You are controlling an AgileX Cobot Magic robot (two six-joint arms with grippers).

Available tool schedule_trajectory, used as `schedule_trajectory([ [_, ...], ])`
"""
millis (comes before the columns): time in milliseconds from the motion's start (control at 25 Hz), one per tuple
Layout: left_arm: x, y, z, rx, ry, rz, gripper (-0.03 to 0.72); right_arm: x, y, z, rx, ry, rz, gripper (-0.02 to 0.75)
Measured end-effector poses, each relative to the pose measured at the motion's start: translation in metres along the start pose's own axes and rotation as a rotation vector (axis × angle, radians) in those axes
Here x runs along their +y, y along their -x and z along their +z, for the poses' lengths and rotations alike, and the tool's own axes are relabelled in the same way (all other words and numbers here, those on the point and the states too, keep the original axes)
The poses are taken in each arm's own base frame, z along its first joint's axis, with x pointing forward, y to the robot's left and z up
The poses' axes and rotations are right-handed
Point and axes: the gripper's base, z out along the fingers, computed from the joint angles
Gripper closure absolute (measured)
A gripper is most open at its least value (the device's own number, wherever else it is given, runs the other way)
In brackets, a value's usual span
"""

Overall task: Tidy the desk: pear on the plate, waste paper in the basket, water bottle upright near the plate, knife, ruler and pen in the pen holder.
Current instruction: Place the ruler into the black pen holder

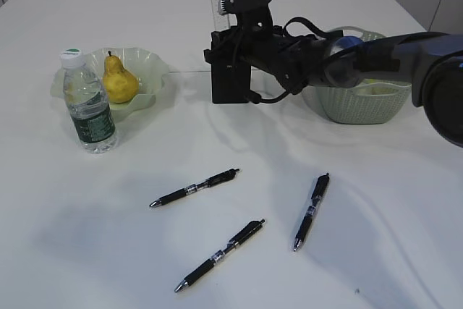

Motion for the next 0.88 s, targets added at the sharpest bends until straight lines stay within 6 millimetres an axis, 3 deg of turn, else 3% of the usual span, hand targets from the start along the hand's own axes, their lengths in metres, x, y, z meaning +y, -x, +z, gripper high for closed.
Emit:
schedule_trajectory([
  [880, -0.0001, -0.0001, 0.0, 0.001, -0.002, -0.001, 0.451, -0.0002, -0.0017, 0.0, 0.018, -0.003, -0.018, 0.426],
])
